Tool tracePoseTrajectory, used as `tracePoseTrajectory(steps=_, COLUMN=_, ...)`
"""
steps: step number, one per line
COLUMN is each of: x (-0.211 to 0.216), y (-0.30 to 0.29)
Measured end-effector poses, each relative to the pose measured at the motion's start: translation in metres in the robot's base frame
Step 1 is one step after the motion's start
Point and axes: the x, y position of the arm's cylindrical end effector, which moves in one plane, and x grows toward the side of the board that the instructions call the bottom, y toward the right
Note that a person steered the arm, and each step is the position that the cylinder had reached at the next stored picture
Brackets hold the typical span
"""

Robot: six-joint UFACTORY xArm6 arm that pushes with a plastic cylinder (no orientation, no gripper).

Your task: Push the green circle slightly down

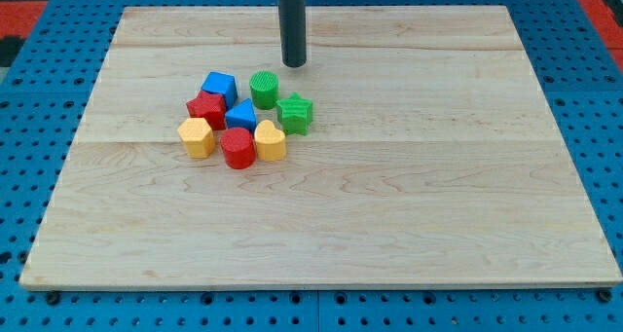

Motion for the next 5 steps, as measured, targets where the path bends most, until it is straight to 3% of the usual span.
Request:
tracePoseTrajectory(steps=3, x=0.026, y=-0.025)
tracePoseTrajectory(steps=5, x=-0.012, y=-0.029)
